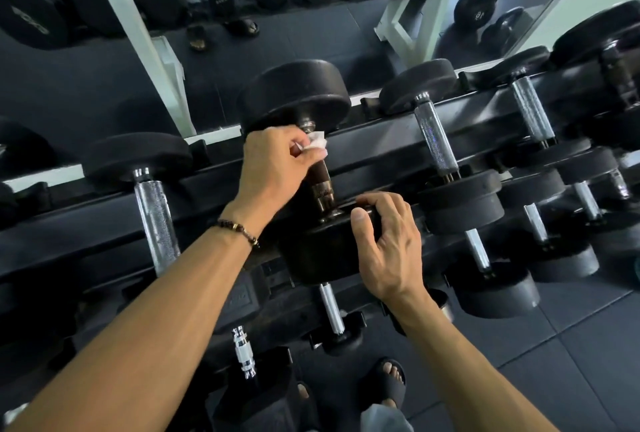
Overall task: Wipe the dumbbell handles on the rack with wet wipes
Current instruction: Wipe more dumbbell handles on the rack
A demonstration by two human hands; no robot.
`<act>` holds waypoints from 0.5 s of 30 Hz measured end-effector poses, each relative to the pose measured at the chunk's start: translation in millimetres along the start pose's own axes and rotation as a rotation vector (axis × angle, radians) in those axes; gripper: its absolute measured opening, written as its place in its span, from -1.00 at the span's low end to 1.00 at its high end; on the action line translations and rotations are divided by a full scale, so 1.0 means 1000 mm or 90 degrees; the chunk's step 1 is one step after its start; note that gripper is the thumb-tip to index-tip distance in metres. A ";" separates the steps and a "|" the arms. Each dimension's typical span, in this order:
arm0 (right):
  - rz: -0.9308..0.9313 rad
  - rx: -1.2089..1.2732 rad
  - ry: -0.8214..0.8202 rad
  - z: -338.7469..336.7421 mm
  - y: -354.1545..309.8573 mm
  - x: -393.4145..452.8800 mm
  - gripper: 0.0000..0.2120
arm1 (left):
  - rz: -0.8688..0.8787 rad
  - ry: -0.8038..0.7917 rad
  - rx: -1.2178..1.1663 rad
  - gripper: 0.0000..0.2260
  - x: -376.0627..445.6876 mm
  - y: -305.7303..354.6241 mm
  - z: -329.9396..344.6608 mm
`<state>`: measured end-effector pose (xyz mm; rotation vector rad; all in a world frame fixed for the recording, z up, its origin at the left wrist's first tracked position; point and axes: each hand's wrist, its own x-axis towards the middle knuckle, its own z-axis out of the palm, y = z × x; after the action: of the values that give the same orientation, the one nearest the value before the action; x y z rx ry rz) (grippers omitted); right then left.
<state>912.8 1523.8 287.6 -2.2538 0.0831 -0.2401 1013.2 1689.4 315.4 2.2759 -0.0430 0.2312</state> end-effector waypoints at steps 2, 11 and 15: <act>-0.001 -0.003 0.007 0.001 0.001 0.000 -0.54 | 0.025 -0.084 -0.008 -0.84 -0.019 0.000 0.001; -0.008 -0.002 0.011 0.001 0.002 0.000 -0.58 | 0.004 0.065 -0.001 -0.82 0.000 0.005 0.008; -0.005 0.003 0.012 0.001 0.001 0.000 -0.56 | 0.106 -0.103 -0.014 -0.84 -0.037 -0.001 0.009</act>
<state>913.0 1523.9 286.8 -2.2477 0.0831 -0.2652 978.2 1681.7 302.7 2.2654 -0.3193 0.1318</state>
